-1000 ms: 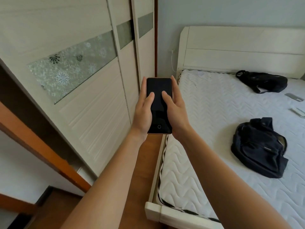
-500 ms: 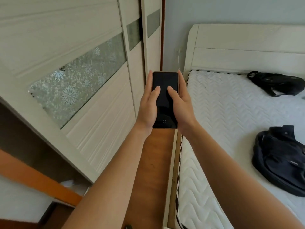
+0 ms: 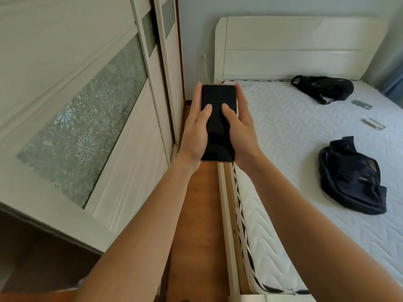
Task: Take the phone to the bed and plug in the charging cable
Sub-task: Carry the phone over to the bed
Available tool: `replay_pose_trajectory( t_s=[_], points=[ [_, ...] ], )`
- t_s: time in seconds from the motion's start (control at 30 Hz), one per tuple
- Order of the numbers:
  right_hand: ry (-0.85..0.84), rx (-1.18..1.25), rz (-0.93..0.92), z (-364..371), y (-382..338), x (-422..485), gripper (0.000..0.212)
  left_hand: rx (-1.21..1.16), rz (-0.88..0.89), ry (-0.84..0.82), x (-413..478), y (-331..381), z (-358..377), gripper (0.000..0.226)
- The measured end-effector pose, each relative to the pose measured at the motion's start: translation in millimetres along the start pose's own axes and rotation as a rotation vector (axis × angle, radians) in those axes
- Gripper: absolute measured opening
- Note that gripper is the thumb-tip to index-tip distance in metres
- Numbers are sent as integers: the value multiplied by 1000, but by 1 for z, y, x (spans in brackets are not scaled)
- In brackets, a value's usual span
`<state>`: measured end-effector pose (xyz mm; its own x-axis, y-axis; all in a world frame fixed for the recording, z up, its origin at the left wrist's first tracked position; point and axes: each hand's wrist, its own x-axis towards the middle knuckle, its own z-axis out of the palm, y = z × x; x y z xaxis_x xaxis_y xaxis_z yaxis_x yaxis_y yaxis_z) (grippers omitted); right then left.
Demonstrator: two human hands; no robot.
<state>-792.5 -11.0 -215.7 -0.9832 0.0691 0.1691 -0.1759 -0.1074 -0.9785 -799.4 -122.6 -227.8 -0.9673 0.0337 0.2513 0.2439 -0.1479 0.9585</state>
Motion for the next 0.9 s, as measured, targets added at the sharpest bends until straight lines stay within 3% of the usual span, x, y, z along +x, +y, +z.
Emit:
replay_pose_trajectory(
  t_s=[0.37, 0.9],
  points=[
    [87, -17, 54, -13, 34, 46, 62, 14, -35, -50, 51, -42, 9, 57],
    [48, 21, 37, -37, 74, 241, 69, 45, -59, -27, 233, -91, 30, 58]
  ],
)
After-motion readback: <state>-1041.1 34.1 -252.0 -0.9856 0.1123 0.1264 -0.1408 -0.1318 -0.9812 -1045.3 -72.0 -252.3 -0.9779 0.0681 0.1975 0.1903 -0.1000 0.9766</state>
